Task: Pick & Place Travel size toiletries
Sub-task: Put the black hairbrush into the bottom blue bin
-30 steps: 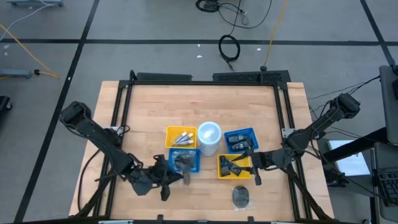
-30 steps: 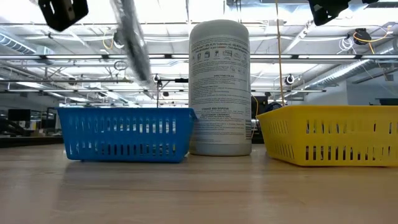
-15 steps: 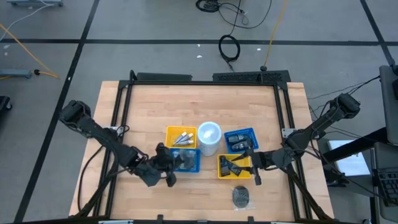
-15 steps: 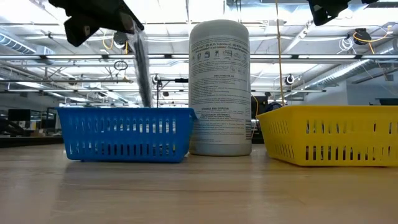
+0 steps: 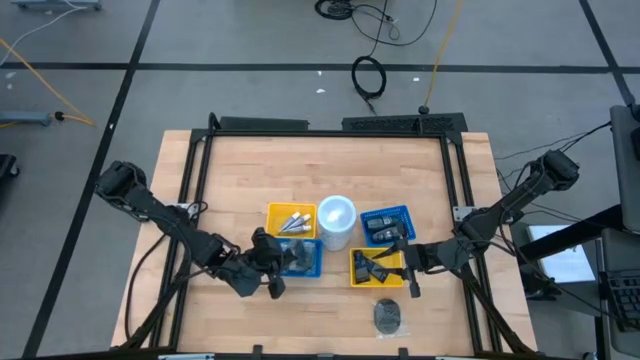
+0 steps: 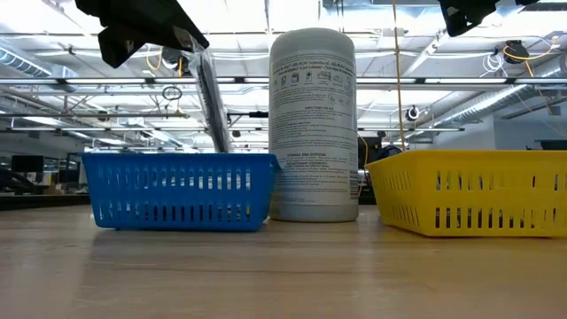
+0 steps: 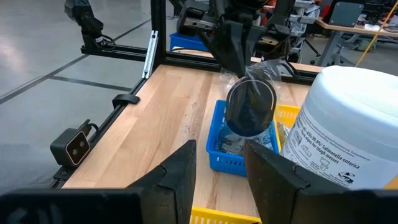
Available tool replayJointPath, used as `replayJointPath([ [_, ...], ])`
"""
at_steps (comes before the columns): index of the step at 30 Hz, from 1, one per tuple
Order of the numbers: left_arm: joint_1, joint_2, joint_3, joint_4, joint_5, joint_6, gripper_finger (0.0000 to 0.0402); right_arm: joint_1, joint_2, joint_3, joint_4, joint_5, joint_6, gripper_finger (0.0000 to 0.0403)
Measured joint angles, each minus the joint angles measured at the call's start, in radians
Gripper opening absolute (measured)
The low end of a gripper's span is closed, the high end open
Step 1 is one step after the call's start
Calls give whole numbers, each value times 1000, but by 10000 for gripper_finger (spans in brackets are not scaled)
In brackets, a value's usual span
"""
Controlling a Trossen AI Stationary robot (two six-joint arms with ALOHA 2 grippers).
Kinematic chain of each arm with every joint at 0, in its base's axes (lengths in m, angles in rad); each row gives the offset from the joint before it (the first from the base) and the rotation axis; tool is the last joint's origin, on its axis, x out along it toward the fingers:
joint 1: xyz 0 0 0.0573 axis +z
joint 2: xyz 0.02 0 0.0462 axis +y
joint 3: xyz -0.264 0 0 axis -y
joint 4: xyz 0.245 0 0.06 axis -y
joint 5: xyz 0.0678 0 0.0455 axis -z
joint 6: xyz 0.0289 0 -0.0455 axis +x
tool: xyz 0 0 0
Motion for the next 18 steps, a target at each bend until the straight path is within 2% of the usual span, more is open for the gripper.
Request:
replayJointPath([
  [3,0,0,0,-10,32,0,0,0,0,0,0,0,0,128],
  [12,0,0,0,-60,33,-90,4,0,0,0,0,0,0,128],
  [18,0,6,0,-68,33,-91,38,0,0,0,0,0,0,128],
])
